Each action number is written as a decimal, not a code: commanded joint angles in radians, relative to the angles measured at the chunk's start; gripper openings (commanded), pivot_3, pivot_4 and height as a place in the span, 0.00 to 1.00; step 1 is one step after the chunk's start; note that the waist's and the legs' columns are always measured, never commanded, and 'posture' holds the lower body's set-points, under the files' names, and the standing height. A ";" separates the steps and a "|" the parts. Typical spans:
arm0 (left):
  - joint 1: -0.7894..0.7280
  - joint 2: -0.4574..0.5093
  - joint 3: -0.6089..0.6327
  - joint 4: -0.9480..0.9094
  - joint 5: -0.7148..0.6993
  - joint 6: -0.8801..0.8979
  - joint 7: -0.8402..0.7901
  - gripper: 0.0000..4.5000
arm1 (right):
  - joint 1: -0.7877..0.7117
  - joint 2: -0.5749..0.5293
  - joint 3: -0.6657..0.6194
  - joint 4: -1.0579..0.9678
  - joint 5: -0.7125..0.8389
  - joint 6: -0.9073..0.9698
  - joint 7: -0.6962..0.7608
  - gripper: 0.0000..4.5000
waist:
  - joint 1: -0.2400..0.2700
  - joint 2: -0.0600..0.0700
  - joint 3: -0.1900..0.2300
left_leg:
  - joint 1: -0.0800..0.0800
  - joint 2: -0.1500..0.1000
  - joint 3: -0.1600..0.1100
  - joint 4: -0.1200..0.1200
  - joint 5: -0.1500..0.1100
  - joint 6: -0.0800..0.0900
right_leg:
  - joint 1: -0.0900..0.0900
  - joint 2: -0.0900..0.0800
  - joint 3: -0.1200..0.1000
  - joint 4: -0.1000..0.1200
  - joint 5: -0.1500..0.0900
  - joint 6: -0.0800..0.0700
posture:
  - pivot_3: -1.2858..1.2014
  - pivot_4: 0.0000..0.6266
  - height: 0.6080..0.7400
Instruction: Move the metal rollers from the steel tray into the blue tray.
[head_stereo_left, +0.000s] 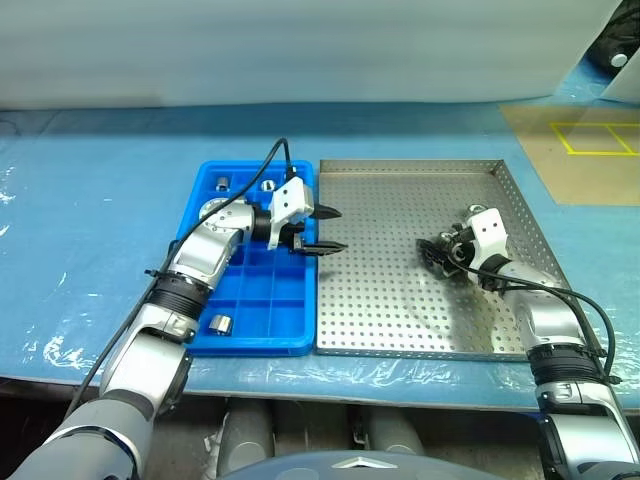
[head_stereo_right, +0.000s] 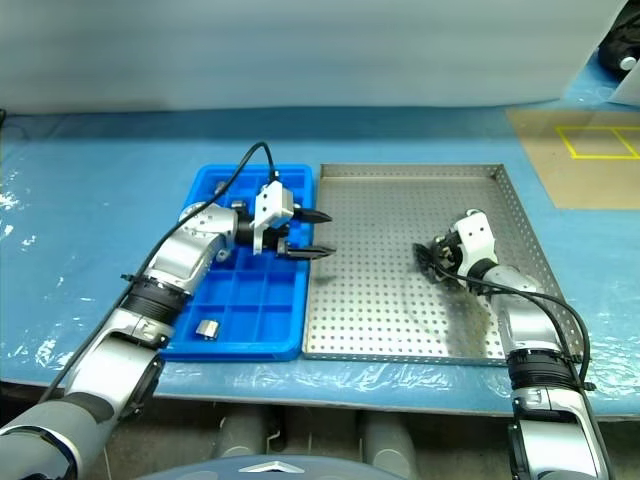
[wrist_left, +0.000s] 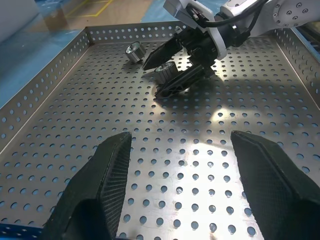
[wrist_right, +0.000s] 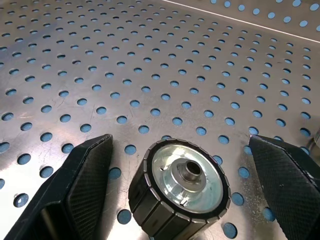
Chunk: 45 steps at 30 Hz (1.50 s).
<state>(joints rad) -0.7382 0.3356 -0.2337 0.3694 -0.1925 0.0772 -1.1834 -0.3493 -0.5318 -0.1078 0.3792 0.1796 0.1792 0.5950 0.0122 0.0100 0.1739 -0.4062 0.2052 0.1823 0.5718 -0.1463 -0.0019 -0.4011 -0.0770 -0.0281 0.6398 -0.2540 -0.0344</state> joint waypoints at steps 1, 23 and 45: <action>-0.001 0.012 0.014 -0.044 -0.004 0.002 0.004 0.75 | 0.003 0.002 -0.013 0.014 -0.009 -0.019 -0.013 0.74 | 0.000 0.000 0.000 | 0.000 0.000 0.000 0.000 0.000 0.000 | 0.000 0.000 0.000 0.000 0.000 0.000 | 0.42 0.24 1.00; 0.053 0.303 0.140 -0.190 -0.081 0.145 -0.079 0.75 | -0.152 0.098 0.124 -0.207 -0.003 0.053 0.081 0.40 | 0.001 0.000 0.001 | 0.000 0.001 0.004 -0.008 0.001 -0.002 | -0.007 0.000 0.003 -0.001 0.000 0.000 | 0.46 0.24 1.00; 0.486 0.469 0.394 -0.674 -0.214 0.422 0.154 0.75 | -0.363 0.272 0.348 -0.073 -0.006 0.044 0.397 0.40 | 0.094 -0.004 0.004 | -0.003 0.001 0.003 -0.012 0.002 -0.006 | -0.009 0.000 0.001 -0.002 -0.001 -0.002 | 0.60 0.24 1.00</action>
<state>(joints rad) -0.2547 0.7884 0.1241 -0.2562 -0.3855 0.4937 -1.0436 -0.6985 -0.2626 0.2329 0.3250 0.1606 0.2297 0.9620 0.1059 0.0055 0.1780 -0.4088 0.2062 0.1855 0.5602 -0.1438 -0.0077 -0.4106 -0.0769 -0.0273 0.6380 -0.2549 -0.0359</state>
